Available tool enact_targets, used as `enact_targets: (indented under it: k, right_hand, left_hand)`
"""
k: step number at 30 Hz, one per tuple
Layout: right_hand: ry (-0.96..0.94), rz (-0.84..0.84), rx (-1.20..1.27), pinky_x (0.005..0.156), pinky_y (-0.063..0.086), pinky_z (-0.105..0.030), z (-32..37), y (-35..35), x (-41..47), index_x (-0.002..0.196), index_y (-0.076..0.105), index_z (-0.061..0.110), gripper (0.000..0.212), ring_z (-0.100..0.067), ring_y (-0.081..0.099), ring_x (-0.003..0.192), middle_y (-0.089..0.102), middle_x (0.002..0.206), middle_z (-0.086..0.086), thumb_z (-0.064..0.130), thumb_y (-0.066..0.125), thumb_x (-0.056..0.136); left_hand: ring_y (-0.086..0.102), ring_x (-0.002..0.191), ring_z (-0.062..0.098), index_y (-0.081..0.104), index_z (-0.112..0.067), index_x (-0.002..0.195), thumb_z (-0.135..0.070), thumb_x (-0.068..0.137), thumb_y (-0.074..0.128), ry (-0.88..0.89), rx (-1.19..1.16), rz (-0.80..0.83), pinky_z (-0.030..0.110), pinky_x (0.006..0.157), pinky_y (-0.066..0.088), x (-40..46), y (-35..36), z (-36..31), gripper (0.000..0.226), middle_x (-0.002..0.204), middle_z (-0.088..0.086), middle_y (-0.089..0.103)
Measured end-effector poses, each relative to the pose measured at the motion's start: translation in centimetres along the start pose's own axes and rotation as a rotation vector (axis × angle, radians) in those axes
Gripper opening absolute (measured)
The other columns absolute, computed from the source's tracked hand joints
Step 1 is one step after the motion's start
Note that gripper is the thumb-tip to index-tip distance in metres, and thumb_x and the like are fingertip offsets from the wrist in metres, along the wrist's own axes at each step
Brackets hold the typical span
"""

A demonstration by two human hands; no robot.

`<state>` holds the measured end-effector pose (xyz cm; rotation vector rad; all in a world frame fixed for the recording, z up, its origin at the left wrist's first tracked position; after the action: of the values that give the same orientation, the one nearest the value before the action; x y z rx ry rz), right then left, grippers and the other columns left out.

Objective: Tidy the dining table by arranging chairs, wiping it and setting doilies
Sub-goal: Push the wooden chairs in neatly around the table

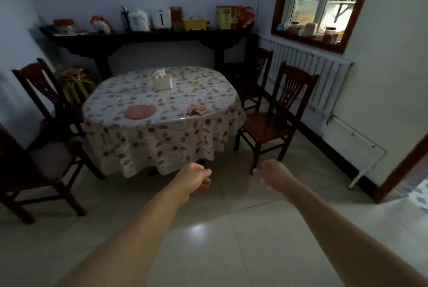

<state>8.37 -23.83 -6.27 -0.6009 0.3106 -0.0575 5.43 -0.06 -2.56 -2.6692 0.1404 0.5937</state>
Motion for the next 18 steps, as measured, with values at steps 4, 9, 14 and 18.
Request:
enact_targets:
  k: [4, 9, 14, 18]
  right_hand:
    - [0.053, -0.012, 0.020, 0.093, 0.050, -0.039, -1.7, -4.2, 5.1, 0.139, 0.040, 0.011, 0.062, -0.024, 0.059, 0.109, 0.058, 0.123, -0.010, 0.033, 0.063, 0.086]
    - [0.071, -0.003, 0.031, 0.089, 0.049, -0.037, -3.5, -10.7, 13.4, 0.138, 0.040, 0.008, 0.063, -0.025, 0.059, 0.110, 0.060, 0.116, -0.010, 0.033, 0.064, 0.085]
    - [0.048, -0.028, 0.052, 0.087, 0.050, -0.037, -4.6, -17.4, 21.5, 0.135, 0.043, 0.011, 0.062, -0.024, 0.059, 0.105, 0.059, 0.108, -0.006, 0.036, 0.065, 0.083]
    - [0.058, -0.026, 0.055, 0.098, 0.047, -0.043, -5.4, -21.6, 28.2, 0.139, 0.039, 0.012, 0.064, -0.022, 0.056, 0.114, 0.057, 0.124, -0.007, 0.035, 0.064, 0.085]
  left_hand:
    - [0.063, 0.092, 0.018, 0.051, -0.014, 0.121, -0.026, 0.095, 0.049, -0.002, -0.012, 0.024, 0.041, 0.093, 0.044, 5.2, 4.7, -3.6, 0.028, 0.102, 0.004, 0.066]
    - [0.064, 0.097, 0.021, 0.052, -0.014, 0.119, -0.028, 0.094, 0.050, -0.015, -0.013, 0.045, 0.038, 0.088, 0.043, 12.9, 11.8, -10.0, 0.028, 0.106, 0.007, 0.067]
    - [0.063, 0.097, 0.019, 0.050, -0.014, 0.122, -0.028, 0.094, 0.051, 0.009, -0.007, 0.058, 0.036, 0.084, 0.044, 19.8, 17.8, -16.8, 0.031, 0.111, 0.006, 0.064]
    - [0.063, 0.095, 0.017, 0.048, -0.017, 0.123, -0.028, 0.093, 0.052, 0.031, 0.017, 0.049, 0.035, 0.085, 0.045, 26.1, 20.9, -21.5, 0.032, 0.113, 0.004, 0.061]
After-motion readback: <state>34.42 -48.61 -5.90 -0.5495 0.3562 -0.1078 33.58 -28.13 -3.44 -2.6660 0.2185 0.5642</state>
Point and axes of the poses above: each hand's wrist, its own x-axis towards the middle knuckle, its own y-axis out of the palm, z = x × y, the point moved 6 cm from there along x, towards the middle knuckle
